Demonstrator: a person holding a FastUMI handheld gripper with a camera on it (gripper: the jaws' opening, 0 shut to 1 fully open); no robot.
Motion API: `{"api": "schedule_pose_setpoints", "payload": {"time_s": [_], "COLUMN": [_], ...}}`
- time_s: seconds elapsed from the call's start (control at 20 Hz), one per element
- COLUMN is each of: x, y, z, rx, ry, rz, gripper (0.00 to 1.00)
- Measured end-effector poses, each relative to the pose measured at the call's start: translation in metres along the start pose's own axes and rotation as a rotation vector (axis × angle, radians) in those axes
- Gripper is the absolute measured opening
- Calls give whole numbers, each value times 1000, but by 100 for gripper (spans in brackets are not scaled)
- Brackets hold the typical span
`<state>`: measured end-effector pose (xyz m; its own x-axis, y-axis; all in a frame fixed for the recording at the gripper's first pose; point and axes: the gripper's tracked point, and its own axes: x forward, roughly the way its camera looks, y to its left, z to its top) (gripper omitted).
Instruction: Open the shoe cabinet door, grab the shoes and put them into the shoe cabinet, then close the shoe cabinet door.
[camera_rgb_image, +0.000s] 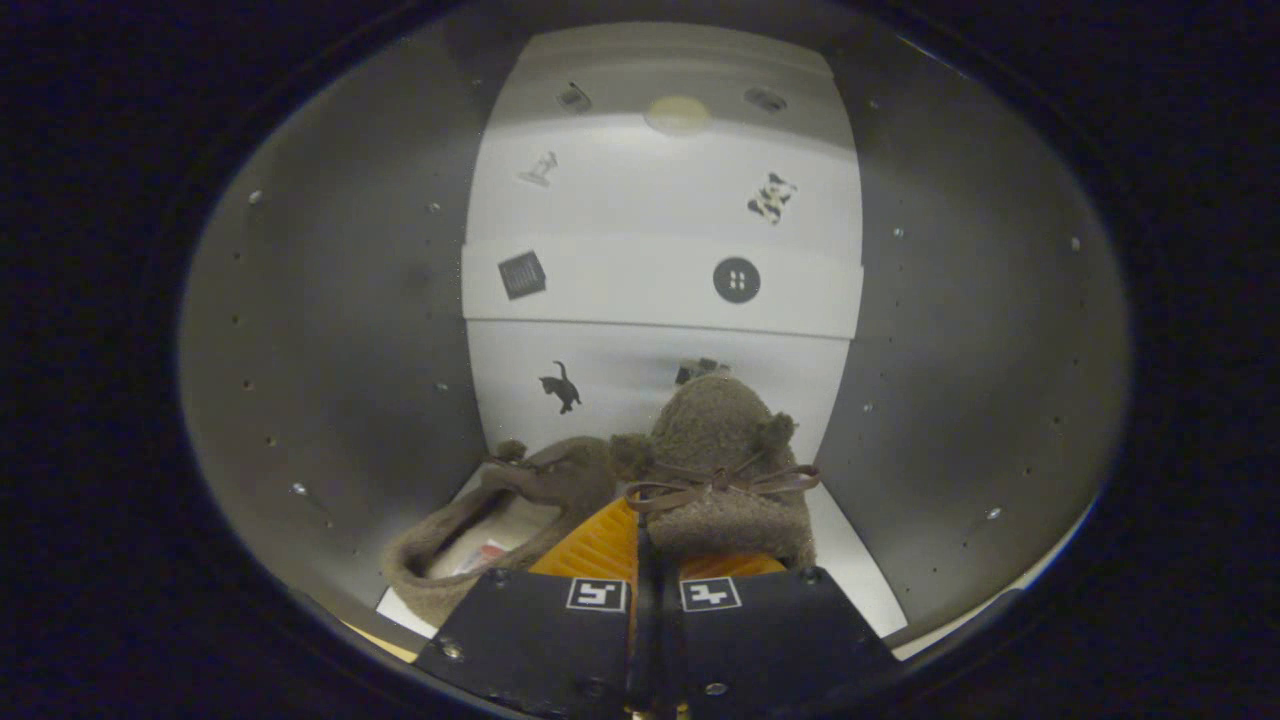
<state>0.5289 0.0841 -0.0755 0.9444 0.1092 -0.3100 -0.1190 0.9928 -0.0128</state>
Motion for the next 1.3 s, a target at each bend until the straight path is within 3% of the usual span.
{"api": "schedule_pose_setpoints", "payload": {"time_s": [0.2,0.5,0.65,0.9,1.1,1.3], "x": [18,18,1,-60,-137,-226], "y": [-11,-2,3,4,15,25], "z": [-20,-20,-15,-6,0,-11], "rx": [72,64,62,61,36,21], "ry": [101,114,94,-27,-127,-198], "rz": [-37,-22,-8,-2,22,52], "gripper": [10,22,55,70,96,99]}}
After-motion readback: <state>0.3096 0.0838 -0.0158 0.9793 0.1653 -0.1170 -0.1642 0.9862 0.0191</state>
